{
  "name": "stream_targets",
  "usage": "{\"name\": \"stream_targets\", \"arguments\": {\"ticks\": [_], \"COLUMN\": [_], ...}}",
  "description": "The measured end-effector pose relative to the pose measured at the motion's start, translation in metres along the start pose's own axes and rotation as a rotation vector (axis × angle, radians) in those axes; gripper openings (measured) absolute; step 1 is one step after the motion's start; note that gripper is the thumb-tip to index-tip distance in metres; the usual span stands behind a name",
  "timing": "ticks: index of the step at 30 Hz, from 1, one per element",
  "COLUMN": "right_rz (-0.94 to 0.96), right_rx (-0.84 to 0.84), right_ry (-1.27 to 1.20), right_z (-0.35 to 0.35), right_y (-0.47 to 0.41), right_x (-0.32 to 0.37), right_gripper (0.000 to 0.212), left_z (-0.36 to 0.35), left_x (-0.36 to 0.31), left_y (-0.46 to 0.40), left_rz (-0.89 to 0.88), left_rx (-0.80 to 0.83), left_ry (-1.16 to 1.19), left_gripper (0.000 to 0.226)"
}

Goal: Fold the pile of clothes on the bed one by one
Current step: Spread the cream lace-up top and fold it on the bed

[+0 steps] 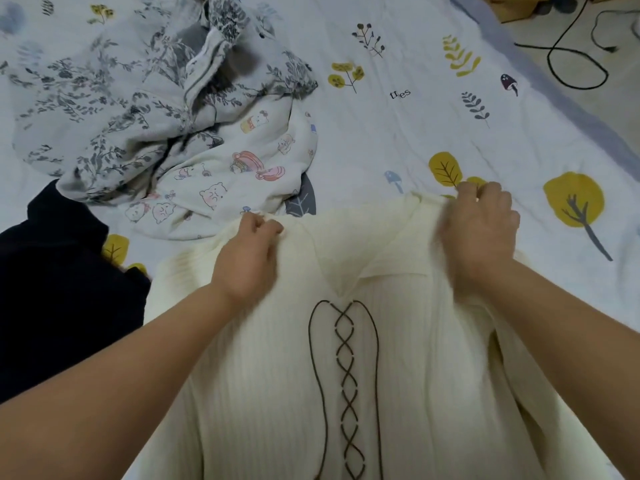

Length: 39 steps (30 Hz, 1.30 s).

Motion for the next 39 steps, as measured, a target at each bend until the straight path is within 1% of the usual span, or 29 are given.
{"name": "stream_targets", "arguments": {"ticks": [1, 3, 6, 8, 10, 12, 14, 15, 17, 18, 19, 20, 21, 22, 23, 24, 25, 26, 27, 28, 29, 30, 31, 32, 34, 35, 36, 37, 39], "right_rz": [0.08, 0.217, 0.35, 0.369, 0.348, 0.325, 0.332, 0.346, 0.363, 0.361, 0.359, 0.353, 0.346, 0.331, 0.328, 0.333, 0.352, 0.374, 0.401, 0.417, 0.441, 0.453, 0.443, 0.427, 0.421, 0.41, 0.408, 0.411, 0.396], "right_rx": [-0.044, -0.013, 0.077, 0.06, 0.022, 0.008, 0.013, 0.013, 0.012, 0.019, 0.019, 0.024, 0.019, 0.018, 0.0, -0.013, -0.015, 0.03, 0.084, 0.171, 0.252, 0.378, 0.487, 0.539, 0.563, 0.583, 0.553, 0.451, 0.238], "right_ry": [-0.006, -0.009, -0.012, -0.014, -0.026, -0.043, -0.068, -0.084, -0.111, -0.122, -0.132, -0.142, -0.153, -0.167, -0.178, -0.181, -0.179, -0.16, -0.123, -0.071, -0.016, 0.013, 0.024, 0.034, 0.03, 0.01, -0.027, -0.076, -0.165], "right_z": [0.004, 0.0, -0.019, -0.027, -0.031, -0.031, -0.03, -0.029, -0.027, -0.026, -0.025, -0.025, -0.024, -0.023, -0.023, -0.023, -0.026, -0.029, -0.034, -0.041, -0.05, -0.059, -0.066, -0.069, -0.065, -0.063, -0.054, -0.042, -0.015], "right_y": [0.01, 0.034, 0.068, 0.079, 0.083, 0.085, 0.088, 0.09, 0.093, 0.094, 0.095, 0.096, 0.098, 0.1, 0.103, 0.106, 0.11, 0.114, 0.118, 0.122, 0.126, 0.129, 0.131, 0.131, 0.13, 0.13, 0.132, 0.133, 0.142], "right_x": [0.012, 0.034, 0.055, 0.059, 0.06, 0.061, 0.06, 0.059, 0.056, 0.054, 0.053, 0.052, 0.052, 0.053, 0.053, 0.055, 0.057, 0.06, 0.062, 0.062, 0.061, 0.059, 0.055, 0.052, 0.054, 0.055, 0.057, 0.059, 0.057], "right_gripper": [0.043, 0.04, 0.027, 0.022, 0.024, 0.025, 0.026, 0.027, 0.027, 0.027, 0.027, 0.028, 0.031, 0.035, 0.04, 0.043, 0.045, 0.047, 0.052, 0.059, 0.068, 0.076, 0.08, 0.082, 0.074, 0.068, 0.065, 0.062, 0.04], "left_z": [0.0, 0.0, 0.001, 0.0, 0.001, 0.011, 0.022, 0.026, 0.021, 0.013, 0.007, 0.004, 0.006, 0.013, 0.02, 0.023, 0.02, 0.009, -0.008, -0.025, -0.039, -0.05, -0.056, -0.058, -0.054, -0.047, -0.039, -0.03, -0.015], "left_x": [-0.006, -0.013, -0.012, -0.011, -0.014, -0.018, -0.017, -0.014, -0.002, 0.005, 0.012, 0.019, 0.023, 0.02, 0.01, -0.003, -0.017, -0.027, -0.03, -0.025, -0.016, -0.005, 0.002, 0.003, -0.004, -0.01, -0.017, -0.024, -0.033], "left_y": [0.004, 0.007, 0.0, -0.007, -0.012, -0.012, -0.003, 0.004, 0.018, 0.025, 0.031, 0.035, 0.037, 0.038, 0.037, 0.036, 0.037, 0.039, 0.043, 0.048, 0.051, 0.054, 0.055, 0.053, 0.052, 0.052, 0.054, 0.057, 0.068], "left_rz": [-0.056, -0.088, 0.036, 0.097, 0.098, 0.051, -0.028, -0.075, -0.116, -0.087, -0.018, 0.074, 0.159, 0.202, 0.175, 0.091, -0.03, -0.151, -0.211, -0.213, -0.179, -0.119, -0.076, -0.056, -0.047, -0.047, -0.047, -0.041, -0.023], "left_rx": [0.019, 0.035, 0.027, 0.022, -0.018, -0.132, -0.214, -0.222, -0.152, -0.082, -0.02, -0.001, -0.031, -0.098, -0.164, -0.207, -0.21, -0.149, 0.005, 0.168, 0.285, 0.378, 0.431, 0.455, 0.47, 0.433, 0.37, 0.298, 0.191], "left_ry": [0.023, 0.046, 0.129, 0.157, 0.178, 0.285, 0.385, 0.391, 0.33, 0.273, 0.223, 0.186, 0.162, 0.143, 0.108, 0.048, -0.032, -0.124, -0.227, -0.314, -0.356, -0.369, -0.374, -0.378, -0.367, -0.339, -0.294, -0.237, -0.132], "left_gripper": [0.029, 0.033, 0.036, 0.032, 0.021, 0.011, 0.012, 0.016, 0.024, 0.028, 0.029, 0.029, 0.028, 0.031, 0.037, 0.042, 0.045, 0.049, 0.057, 0.069, 0.08, 0.085, 0.085, 0.081, 0.074, 0.074, 0.075, 0.077, 0.075]}}
Point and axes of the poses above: each hand's wrist, its own y-axis away from the middle knuckle, its own z-axis out of the back of the hand, x = y × z, the point moved 7 cm from there along -y, towards the middle knuckle, and after that the axes turned 3 degrees about -y, right-handed, at the moved point
